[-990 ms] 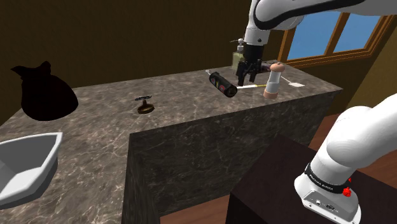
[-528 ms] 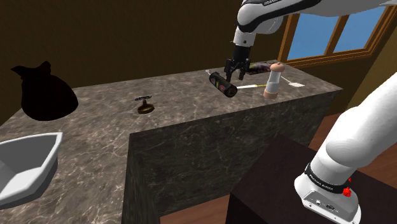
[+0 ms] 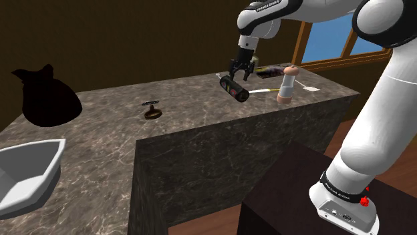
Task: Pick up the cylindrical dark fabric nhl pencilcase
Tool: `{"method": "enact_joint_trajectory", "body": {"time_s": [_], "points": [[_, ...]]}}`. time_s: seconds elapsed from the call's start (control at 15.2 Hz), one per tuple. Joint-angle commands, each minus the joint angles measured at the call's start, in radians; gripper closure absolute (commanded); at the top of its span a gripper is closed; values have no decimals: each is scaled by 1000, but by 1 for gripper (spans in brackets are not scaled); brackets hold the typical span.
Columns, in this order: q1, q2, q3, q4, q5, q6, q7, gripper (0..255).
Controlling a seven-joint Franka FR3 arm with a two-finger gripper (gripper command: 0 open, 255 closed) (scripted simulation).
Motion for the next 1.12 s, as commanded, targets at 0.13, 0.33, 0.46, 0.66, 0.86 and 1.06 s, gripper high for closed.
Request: {"method": "enact_joint_trajectory", "body": {"time_s": [0.13, 0.33, 0.46, 0.66, 0.86, 1.06], "points": [[-26, 144, -18, 144, 55, 0, 6, 0], [-26, 153, -16, 115, 61, 35, -4, 0], [-26, 159, -15, 97, 65, 59, -12, 0], [-26, 169, -14, 75, 72, 89, -21, 0], [-26, 169, -14, 77, 71, 87, -22, 255], [-26, 169, -14, 75, 72, 89, -22, 255]]}}
